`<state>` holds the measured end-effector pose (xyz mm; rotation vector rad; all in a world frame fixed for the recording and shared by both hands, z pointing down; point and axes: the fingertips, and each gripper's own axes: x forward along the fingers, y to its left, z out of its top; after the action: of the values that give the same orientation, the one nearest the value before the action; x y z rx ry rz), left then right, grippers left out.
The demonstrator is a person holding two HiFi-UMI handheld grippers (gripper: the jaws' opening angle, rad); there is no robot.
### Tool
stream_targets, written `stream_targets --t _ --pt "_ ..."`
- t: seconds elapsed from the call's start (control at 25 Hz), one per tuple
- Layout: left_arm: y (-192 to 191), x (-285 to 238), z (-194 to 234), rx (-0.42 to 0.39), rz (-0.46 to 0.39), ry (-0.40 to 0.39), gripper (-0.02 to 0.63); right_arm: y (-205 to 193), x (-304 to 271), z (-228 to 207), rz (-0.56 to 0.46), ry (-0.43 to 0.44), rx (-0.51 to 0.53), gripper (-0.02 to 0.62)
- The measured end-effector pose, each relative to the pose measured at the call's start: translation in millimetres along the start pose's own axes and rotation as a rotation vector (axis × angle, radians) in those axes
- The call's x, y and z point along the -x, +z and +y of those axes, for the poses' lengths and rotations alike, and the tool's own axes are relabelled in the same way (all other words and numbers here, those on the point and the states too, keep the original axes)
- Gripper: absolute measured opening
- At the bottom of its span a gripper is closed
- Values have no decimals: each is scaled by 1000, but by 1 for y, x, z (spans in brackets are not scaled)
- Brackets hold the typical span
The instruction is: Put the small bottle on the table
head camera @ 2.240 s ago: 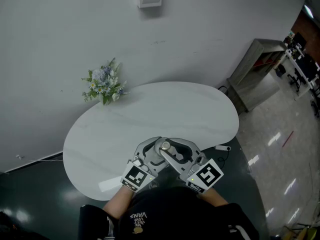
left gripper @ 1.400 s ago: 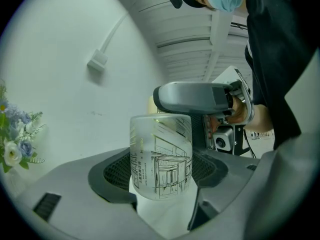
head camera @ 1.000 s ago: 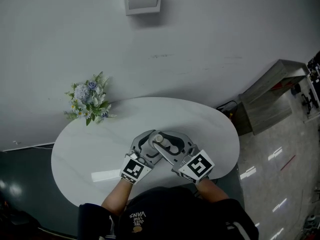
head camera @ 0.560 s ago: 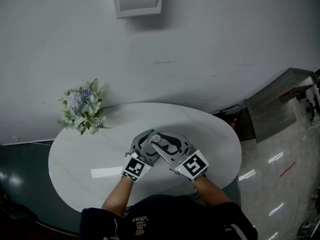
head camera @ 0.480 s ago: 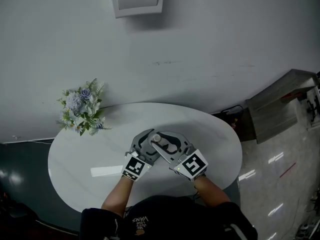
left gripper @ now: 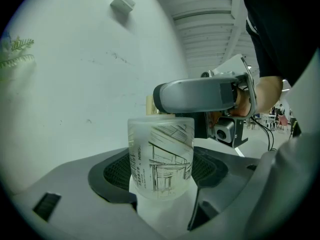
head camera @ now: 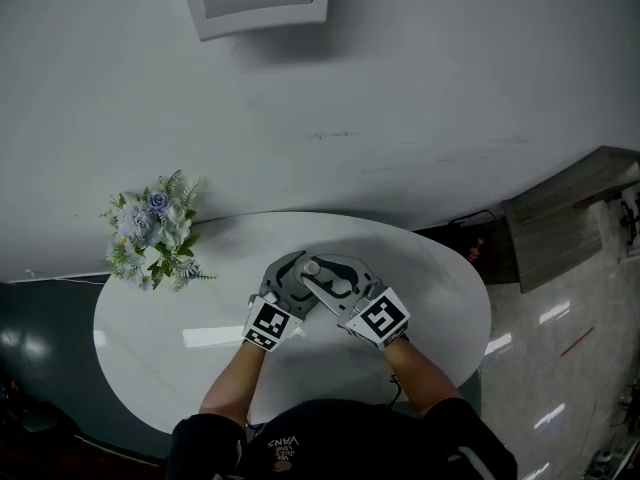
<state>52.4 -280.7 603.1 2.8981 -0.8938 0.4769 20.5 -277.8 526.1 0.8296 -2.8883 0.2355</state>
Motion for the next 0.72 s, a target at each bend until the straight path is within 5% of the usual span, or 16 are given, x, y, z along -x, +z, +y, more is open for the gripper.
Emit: stream_targets --t 0.72 --pt "-28 -58 51 -4 87 5 351 -27 -35 -63 43 -5 70 147"
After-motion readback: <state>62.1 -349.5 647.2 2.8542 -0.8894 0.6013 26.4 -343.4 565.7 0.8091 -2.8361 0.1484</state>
